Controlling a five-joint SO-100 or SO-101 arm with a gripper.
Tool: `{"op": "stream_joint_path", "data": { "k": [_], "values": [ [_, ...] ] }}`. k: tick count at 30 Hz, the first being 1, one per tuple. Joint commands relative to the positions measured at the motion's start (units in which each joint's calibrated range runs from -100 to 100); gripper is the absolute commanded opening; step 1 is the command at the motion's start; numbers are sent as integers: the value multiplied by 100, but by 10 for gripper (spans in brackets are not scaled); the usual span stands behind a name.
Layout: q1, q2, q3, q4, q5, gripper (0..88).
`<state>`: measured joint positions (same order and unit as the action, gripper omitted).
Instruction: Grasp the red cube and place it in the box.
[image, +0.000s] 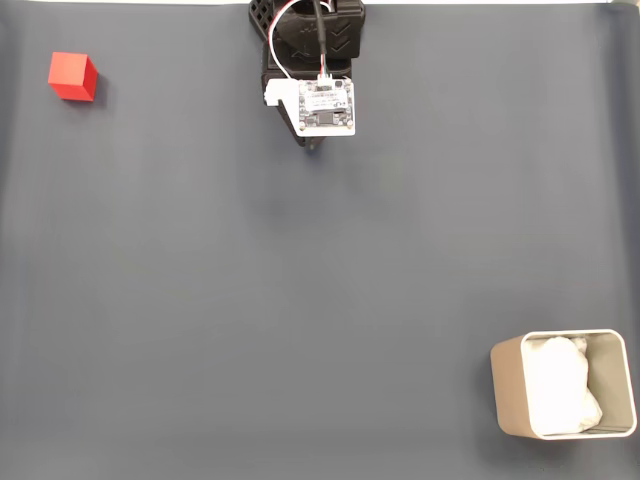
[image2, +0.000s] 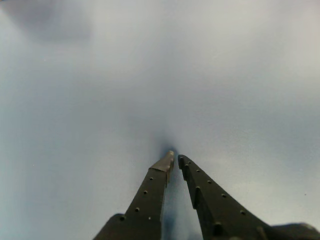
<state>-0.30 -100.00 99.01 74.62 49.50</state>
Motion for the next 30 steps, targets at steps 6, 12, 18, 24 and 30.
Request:
{"op": "stream_joint_path", "data": {
  "k": [6,12,18,24,30],
  "values": [
    [-13,9,81,-782,-161,0],
    [-20,9,81,-1347,-127,0],
    [-41,35,81,-1987,-103,0],
    [-41,208,-28,-2552,-78,0],
    [-98,563,-484,-2839,-83,0]
  ]
}}
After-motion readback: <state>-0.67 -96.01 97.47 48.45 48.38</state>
